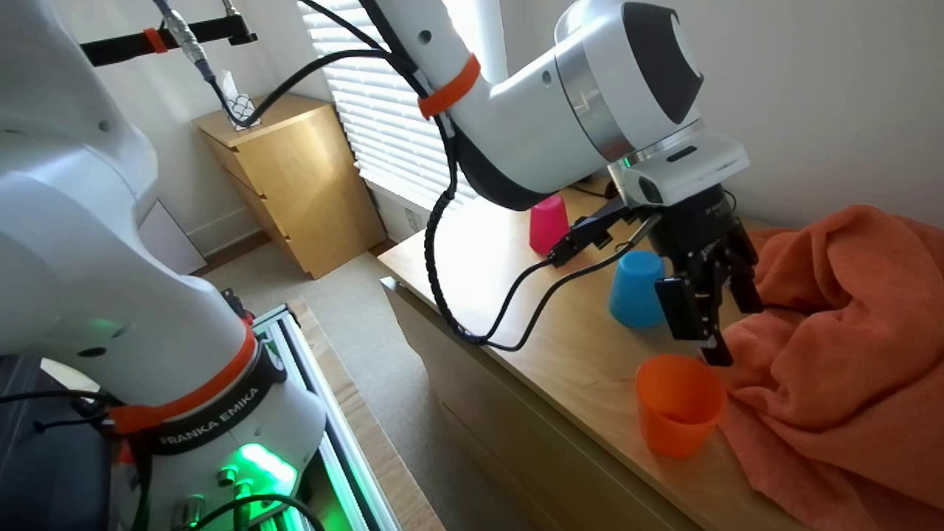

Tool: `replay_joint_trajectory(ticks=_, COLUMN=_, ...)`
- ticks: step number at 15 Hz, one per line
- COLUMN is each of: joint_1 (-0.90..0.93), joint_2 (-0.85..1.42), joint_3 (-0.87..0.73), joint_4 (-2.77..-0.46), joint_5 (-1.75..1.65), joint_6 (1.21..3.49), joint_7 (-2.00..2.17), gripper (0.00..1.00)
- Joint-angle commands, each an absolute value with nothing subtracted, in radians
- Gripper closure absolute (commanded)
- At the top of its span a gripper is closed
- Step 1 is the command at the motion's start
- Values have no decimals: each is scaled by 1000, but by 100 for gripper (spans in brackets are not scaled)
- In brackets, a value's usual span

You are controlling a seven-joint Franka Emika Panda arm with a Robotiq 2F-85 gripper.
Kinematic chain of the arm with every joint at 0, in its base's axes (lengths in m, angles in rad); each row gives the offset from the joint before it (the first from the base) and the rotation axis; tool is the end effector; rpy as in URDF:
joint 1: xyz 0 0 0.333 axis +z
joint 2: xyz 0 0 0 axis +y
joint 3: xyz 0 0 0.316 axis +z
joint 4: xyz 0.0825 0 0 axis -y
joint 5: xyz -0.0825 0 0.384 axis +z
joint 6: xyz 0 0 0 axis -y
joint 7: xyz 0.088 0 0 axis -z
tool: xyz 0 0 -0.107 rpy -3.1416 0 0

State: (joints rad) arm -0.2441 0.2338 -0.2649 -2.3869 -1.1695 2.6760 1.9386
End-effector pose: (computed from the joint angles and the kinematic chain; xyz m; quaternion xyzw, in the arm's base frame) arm 0.4439 -0.2193 0.2204 0.7395 -0.6082 0.1985 0.2096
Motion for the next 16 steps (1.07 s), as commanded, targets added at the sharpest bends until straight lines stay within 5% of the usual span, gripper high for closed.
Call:
replay_joint_trajectory(ticks=1, joint_1=-244, joint_2=300, joint_3=-271, joint_4=-2351, joint_5=-1161, joint_6=2715, joint_7=1947, gripper=0)
replay_joint_trajectory(ticks=16, joint_1=-236, joint_2=181, joint_3=-265, joint_4=-2440, joint_5=-1103, joint_6=2550, joint_7=1878, gripper=0)
